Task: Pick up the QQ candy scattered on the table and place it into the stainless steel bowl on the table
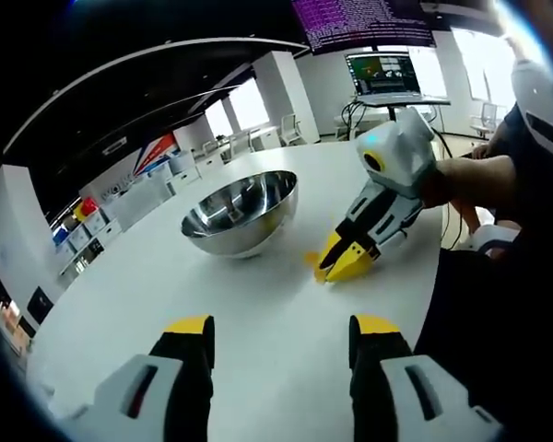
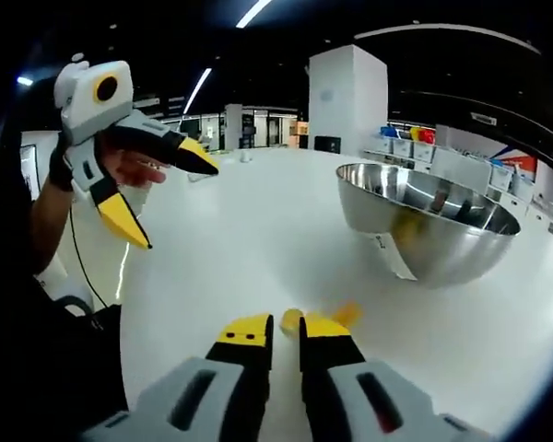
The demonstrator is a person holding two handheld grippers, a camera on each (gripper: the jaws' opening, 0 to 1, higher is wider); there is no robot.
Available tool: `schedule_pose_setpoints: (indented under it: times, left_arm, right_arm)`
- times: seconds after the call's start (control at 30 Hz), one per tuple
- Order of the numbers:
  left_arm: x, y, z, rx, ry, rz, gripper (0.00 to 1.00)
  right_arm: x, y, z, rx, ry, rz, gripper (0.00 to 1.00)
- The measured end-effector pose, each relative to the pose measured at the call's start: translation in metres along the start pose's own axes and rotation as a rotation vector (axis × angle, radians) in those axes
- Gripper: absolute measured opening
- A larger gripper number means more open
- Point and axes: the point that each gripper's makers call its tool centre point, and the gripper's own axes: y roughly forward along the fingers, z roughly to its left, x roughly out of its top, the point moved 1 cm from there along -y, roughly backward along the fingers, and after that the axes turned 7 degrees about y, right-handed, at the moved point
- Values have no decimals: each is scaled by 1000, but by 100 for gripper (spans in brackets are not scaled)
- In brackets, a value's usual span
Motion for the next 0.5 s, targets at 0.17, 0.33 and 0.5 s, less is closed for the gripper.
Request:
schedule_pose_setpoints:
  times: [0.17, 0.33, 0.5]
  left_arm:
    - [0, 1, -1, -4, -1, -1, 59]
    - [-2, 1, -1, -5, -3, 2, 59]
    - [-2, 2, 0, -4, -3, 0, 59]
  right_arm:
    - [-2, 7, -1, -3, -10, 6, 11]
    - [-1, 9, 0, -4, -3, -1, 10]
    - [0, 13, 1, -9, -27, -13, 8]
